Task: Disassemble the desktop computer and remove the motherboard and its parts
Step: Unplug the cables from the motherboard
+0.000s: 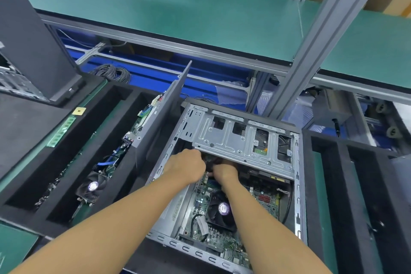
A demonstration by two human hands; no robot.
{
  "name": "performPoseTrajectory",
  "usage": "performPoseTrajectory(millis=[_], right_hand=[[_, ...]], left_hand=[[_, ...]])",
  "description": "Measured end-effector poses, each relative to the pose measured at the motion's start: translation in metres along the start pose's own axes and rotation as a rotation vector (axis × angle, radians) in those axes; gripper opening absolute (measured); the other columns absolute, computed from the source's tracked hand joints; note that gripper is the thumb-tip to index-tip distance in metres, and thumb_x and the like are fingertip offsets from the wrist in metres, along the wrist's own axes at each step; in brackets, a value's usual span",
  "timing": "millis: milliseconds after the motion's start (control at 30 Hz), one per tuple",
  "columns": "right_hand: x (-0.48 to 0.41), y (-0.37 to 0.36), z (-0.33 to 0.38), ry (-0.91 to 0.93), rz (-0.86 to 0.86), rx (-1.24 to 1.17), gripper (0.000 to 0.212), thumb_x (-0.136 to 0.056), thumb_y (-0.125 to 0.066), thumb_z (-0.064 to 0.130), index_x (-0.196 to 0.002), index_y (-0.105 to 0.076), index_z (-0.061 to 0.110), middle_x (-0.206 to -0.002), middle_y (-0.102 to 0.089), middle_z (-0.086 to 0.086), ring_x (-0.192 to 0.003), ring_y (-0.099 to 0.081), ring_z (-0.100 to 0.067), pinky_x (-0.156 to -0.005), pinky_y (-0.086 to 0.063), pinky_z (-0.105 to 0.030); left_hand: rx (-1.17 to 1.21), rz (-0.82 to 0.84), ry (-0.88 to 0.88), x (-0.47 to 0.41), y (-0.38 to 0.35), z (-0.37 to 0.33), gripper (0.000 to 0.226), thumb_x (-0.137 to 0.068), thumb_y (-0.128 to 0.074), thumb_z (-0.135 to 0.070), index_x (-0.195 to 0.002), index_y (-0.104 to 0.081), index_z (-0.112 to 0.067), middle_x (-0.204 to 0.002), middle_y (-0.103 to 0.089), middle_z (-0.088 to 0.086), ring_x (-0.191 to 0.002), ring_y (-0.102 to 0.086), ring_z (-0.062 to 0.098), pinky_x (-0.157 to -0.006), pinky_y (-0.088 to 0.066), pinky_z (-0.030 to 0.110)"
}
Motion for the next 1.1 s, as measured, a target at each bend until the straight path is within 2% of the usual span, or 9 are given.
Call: performPoseTrajectory(millis=[100,233,367,533,633,700,833,1000,1100], right_hand=[[0.000,0.002,0.004,-0.010,0.002,0.269,0.026,-0.101,-0.037,0.018,-0.100,-0.062,0.012,-0.101,-0.059,-0.013,-0.086,-0.051,-0.022,-0.070,-0.036,-0.024],[0.002,0.000,0.009,0.057,-0.010,0.390,0.036,-0.102,-0.038,0.020,-0.125,-0.061,0.005,-0.127,-0.061,-0.016,-0.114,-0.058,-0.029,-0.070,-0.033,-0.020],[0.006,0.000,0.015,0.095,-0.011,0.453,0.031,-0.100,-0.041,0.017,-0.112,-0.063,-0.002,-0.118,-0.064,-0.021,-0.103,-0.061,-0.034,-0.071,-0.040,-0.027],[0.012,0.005,0.022,0.189,-0.068,0.404,0.028,-0.101,-0.046,0.025,-0.116,-0.058,0.005,-0.106,-0.063,-0.016,-0.081,-0.049,-0.025,-0.070,-0.038,-0.027],[0.014,0.012,0.013,0.149,-0.093,0.296,0.027,-0.101,-0.047,0.026,-0.114,-0.058,0.004,-0.083,-0.056,-0.007,-0.068,-0.050,-0.019,-0.063,-0.039,-0.027],[0.017,0.016,0.010,0.143,-0.097,0.268,0.025,-0.101,-0.047,0.026,-0.109,-0.059,0.006,-0.082,-0.054,-0.005,-0.063,-0.046,-0.015,-0.053,-0.036,-0.026],[0.024,0.032,0.002,0.132,-0.150,0.213,0.026,-0.100,-0.042,0.013,-0.076,-0.049,0.005,-0.083,-0.052,-0.010,-0.067,-0.047,-0.019,-0.061,-0.037,-0.027],[0.039,0.039,-0.001,0.210,-0.155,0.417,0.032,-0.106,-0.037,0.023,-0.089,-0.055,0.002,-0.085,-0.057,-0.011,-0.080,-0.056,-0.028,-0.071,-0.046,-0.032],[0.051,0.036,0.006,0.328,-0.184,0.559,0.026,-0.105,-0.040,0.028,-0.093,-0.052,0.009,-0.088,-0.058,-0.006,-0.088,-0.061,-0.029,-0.084,-0.050,-0.039]], left_hand=[[-0.034,-0.052,0.024,0.002,0.001,0.000,0.014,-0.080,-0.041,-0.008,-0.077,-0.052,-0.016,-0.082,-0.056,0.004,-0.075,-0.058,0.029,-0.069,-0.045,0.035],[-0.073,-0.028,0.052,-0.003,-0.001,0.000,0.017,-0.082,-0.041,-0.008,-0.079,-0.057,-0.015,-0.077,-0.056,0.001,-0.072,-0.059,0.026,-0.069,-0.046,0.035],[-0.073,-0.034,0.037,-0.003,-0.001,0.000,0.018,-0.082,-0.044,-0.007,-0.079,-0.061,-0.014,-0.076,-0.059,0.001,-0.071,-0.061,0.027,-0.066,-0.046,0.035],[-0.067,-0.051,0.001,-0.005,-0.001,-0.002,0.017,-0.083,-0.042,-0.008,-0.074,-0.054,-0.017,-0.074,-0.055,0.000,-0.069,-0.058,0.025,-0.068,-0.045,0.035],[-0.037,-0.070,-0.013,-0.005,0.000,-0.003,0.017,-0.080,-0.041,-0.008,-0.072,-0.053,-0.017,-0.076,-0.058,0.001,-0.068,-0.058,0.024,-0.068,-0.047,0.036],[-0.031,-0.078,-0.014,-0.004,0.000,-0.003,0.018,-0.079,-0.040,-0.008,-0.071,-0.053,-0.018,-0.076,-0.058,0.000,-0.069,-0.058,0.025,-0.068,-0.048,0.037],[-0.020,-0.085,-0.022,-0.004,0.000,-0.003,0.017,-0.078,-0.040,-0.010,-0.071,-0.054,-0.018,-0.075,-0.060,0.000,-0.066,-0.058,0.023,-0.063,-0.046,0.034],[-0.024,-0.023,-0.062,-0.002,-0.003,-0.007,0.034,-0.079,-0.040,-0.016,-0.096,-0.069,-0.025,-0.097,-0.069,-0.002,-0.085,-0.065,0.025,-0.080,-0.054,0.040],[-0.012,0.043,-0.129,-0.001,-0.006,-0.012,0.036,-0.080,-0.039,-0.022,-0.098,-0.071,-0.026,-0.103,-0.070,-0.003,-0.092,-0.065,0.025,-0.086,-0.053,0.041]])
Point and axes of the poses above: each hand's wrist, its own x-axis away from the middle knuckle, its own y-axis out of the back of the hand, z = x × y, the point moved 9 cm from there along -x, towards the middle knuckle
